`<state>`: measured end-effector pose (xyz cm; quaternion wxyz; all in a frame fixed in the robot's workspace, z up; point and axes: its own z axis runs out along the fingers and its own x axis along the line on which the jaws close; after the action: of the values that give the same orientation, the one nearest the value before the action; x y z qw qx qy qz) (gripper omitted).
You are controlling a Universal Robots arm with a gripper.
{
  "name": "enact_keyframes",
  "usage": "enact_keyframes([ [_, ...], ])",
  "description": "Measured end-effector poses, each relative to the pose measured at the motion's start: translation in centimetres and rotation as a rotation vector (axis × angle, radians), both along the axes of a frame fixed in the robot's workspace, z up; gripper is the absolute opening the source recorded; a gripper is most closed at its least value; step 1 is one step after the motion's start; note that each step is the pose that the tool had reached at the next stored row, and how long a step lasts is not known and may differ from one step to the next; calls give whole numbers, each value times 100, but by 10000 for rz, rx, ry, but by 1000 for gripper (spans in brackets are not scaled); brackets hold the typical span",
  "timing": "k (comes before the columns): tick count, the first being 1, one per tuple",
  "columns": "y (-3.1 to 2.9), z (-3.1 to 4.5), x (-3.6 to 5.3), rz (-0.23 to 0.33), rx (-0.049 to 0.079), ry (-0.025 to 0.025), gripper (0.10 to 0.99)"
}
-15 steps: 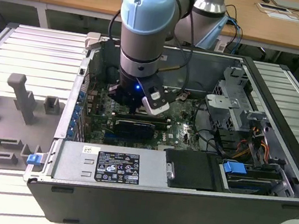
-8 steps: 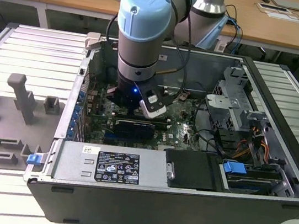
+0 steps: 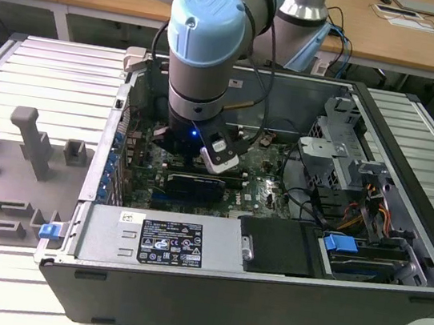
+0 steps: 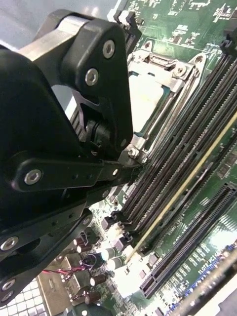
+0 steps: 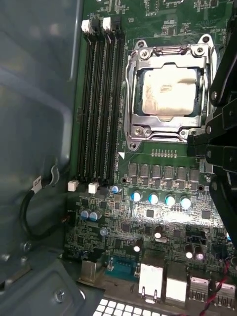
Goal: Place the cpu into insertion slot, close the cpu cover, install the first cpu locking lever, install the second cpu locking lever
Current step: 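Install the second cpu locking lever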
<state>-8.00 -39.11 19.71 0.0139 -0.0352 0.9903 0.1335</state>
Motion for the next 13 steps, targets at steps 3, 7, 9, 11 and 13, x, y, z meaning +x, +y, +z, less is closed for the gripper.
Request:
enact_keyframes([
  [3,0,45,-1,-2,1,0,106],
  [7,1,108,-1,-1,-7,1,106],
  [9,1,132,-1,-2,-9,1,106],
  [11,1,164,-1,-1,-10,1,106],
  [13,1,200,-1,-2,-10,1,106],
])
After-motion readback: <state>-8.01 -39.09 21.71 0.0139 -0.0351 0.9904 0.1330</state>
